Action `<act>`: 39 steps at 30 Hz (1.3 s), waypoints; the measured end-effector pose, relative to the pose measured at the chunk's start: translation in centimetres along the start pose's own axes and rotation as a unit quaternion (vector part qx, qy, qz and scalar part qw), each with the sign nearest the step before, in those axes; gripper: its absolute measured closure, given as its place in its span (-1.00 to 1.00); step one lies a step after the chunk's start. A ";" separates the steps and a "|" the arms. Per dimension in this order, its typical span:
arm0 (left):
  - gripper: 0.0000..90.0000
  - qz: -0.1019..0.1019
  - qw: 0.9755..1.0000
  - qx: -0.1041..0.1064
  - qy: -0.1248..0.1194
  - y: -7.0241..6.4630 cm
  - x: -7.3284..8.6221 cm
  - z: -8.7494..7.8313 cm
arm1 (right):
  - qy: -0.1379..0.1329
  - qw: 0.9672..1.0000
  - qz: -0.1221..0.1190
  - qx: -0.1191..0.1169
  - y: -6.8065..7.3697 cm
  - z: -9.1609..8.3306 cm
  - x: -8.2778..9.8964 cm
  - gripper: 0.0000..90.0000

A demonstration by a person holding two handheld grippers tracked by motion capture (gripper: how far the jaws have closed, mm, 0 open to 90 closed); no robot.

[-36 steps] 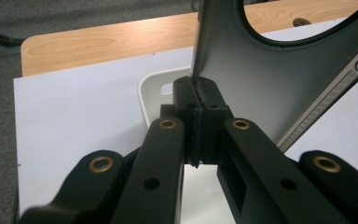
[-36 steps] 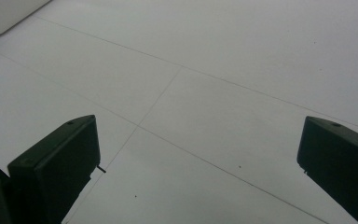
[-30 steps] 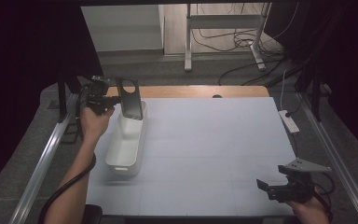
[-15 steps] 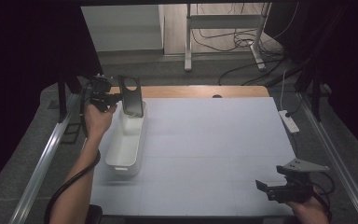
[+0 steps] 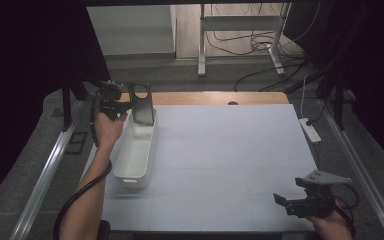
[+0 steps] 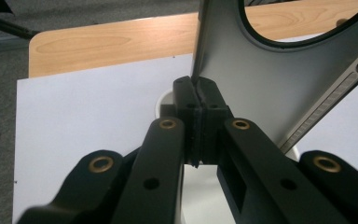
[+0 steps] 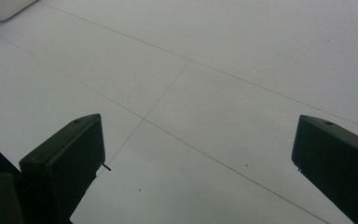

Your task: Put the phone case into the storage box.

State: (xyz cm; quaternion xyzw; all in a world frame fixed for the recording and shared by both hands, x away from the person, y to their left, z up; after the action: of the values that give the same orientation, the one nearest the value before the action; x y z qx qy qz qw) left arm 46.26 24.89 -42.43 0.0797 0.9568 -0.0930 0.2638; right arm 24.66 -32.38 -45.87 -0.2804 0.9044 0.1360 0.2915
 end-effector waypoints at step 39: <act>0.68 0.010 1.000 0.001 0.026 0.2 0.8 2.8 | 0.012 1.000 -0.006 0.002 0.1 0.2 -0.1 -0.89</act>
State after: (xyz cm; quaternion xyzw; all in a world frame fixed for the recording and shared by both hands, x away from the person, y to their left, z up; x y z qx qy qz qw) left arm 46.98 24.58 -45.22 0.0920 0.9625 -0.0890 0.2393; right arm 24.74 -32.16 -45.95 -0.2863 0.9067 0.1288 0.2818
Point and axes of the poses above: each handheld gripper's, and its own axes: z roughly forward along the jaws, x roughly out of its underside, y roughly to its left, the point moved 1 cm from there along z, roughly forward along the jaws, and after that the axes turned 11 degrees about y, right-handed, at the moved point
